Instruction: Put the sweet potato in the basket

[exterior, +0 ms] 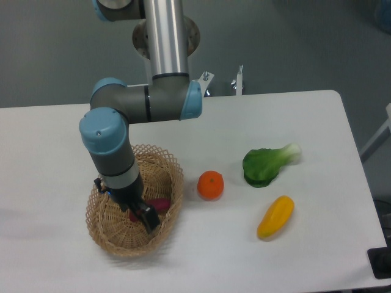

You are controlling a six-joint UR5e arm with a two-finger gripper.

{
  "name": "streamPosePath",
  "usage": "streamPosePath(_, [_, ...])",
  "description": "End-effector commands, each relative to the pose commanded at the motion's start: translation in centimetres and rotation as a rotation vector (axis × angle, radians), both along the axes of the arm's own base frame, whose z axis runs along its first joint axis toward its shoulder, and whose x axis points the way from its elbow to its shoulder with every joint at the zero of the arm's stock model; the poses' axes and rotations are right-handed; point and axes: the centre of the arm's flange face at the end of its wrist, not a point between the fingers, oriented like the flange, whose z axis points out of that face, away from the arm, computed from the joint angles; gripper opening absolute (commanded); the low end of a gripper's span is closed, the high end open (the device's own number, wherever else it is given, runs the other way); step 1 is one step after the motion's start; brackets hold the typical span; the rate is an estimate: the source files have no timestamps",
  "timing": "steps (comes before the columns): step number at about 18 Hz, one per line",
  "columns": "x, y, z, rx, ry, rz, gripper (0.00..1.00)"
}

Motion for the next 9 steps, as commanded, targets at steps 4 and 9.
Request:
streamPosePath(4, [-5.9,-2.6,4.2,0.049,0.052,0.069,1.0])
streamPosePath(9, [-12.3,-8.1,6.8,-0.013,0.106,0.043,1.0])
